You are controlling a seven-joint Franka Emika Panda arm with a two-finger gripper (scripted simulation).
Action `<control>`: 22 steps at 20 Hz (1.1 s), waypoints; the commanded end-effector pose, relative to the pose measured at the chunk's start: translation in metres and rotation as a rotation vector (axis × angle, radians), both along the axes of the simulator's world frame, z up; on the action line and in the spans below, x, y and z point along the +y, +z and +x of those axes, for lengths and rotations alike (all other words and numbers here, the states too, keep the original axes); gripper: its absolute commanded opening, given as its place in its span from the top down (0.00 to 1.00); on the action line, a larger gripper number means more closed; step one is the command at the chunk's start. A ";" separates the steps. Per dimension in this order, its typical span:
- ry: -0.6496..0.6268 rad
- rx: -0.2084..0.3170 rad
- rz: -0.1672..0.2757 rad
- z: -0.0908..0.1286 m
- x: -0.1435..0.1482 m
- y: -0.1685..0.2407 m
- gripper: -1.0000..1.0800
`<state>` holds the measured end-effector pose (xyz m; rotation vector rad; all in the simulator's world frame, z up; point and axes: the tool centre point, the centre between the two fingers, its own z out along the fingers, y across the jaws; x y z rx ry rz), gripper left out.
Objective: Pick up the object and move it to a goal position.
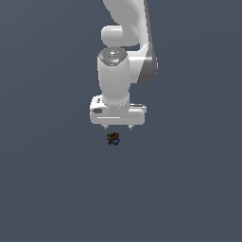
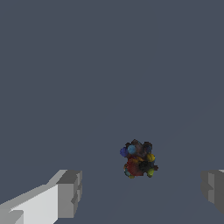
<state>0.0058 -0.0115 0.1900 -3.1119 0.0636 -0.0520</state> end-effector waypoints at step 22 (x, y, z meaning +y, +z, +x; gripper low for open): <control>0.042 -0.003 -0.025 -0.008 -0.027 -0.022 0.04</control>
